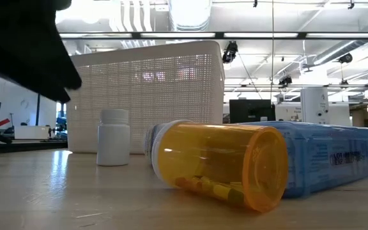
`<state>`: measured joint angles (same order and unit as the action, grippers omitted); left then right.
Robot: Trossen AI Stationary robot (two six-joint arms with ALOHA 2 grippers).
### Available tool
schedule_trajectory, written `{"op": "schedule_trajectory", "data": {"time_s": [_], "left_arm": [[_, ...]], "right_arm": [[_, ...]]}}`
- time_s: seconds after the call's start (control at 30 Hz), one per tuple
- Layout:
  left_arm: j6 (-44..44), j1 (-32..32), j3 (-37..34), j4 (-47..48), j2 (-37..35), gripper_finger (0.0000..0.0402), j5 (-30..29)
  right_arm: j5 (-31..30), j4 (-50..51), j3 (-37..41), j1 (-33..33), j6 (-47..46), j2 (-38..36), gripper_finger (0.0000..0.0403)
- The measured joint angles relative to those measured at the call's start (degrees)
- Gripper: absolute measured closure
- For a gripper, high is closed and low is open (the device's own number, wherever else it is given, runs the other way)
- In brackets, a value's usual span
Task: Pick & place medical supplies in basket/bin
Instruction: Put the small white pill bottle into the white bin
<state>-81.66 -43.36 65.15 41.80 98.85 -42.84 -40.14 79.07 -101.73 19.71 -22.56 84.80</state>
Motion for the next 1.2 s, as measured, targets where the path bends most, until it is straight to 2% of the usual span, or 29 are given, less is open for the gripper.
{"op": "schedule_trajectory", "data": {"time_s": [0.17, 0.37, 0.5, 0.73, 0.93, 1.2], "left_arm": [[4.41, 0.85, -2.36, 0.0, 0.1, 0.0121, -1.15], [8.59, 1.42, -6.24, -5.5, 0.11, 0.0121, -1.4], [13.44, 3.43, -10.99, -15.94, 0.11, 0.0121, -1.69], [16.9, 8.57, -14.98, -20.37, -0.74, 0.0121, -1.81], [26.69, 10.99, -19.5, -38.78, -0.74, 0.0121, -0.64], [27.25, 15.51, -23.77, -42.49, -0.74, 0.0121, -0.52]], "right_arm": [[-5.2, -0.11, 11.27, 2.45, -6.64, -5.26, 0.0037], [-5.95, -0.68, 18.35, 2.36, -14.52, -7.2, 0.0037], [-6.09, -1.58, 19.56, 1.64, -14.79, -6.53, 0.0037], [-6.12, -4.8, 19.67, -2.1, -15.23, -3.69, 0.0037], [-5.9, -6.18, 19.74, -5.31, -12.93, -1.64, 0.0037], [-3.92, -11.33, 21.23, -8.94, -9.97, -1.69, 0.0037]]}}
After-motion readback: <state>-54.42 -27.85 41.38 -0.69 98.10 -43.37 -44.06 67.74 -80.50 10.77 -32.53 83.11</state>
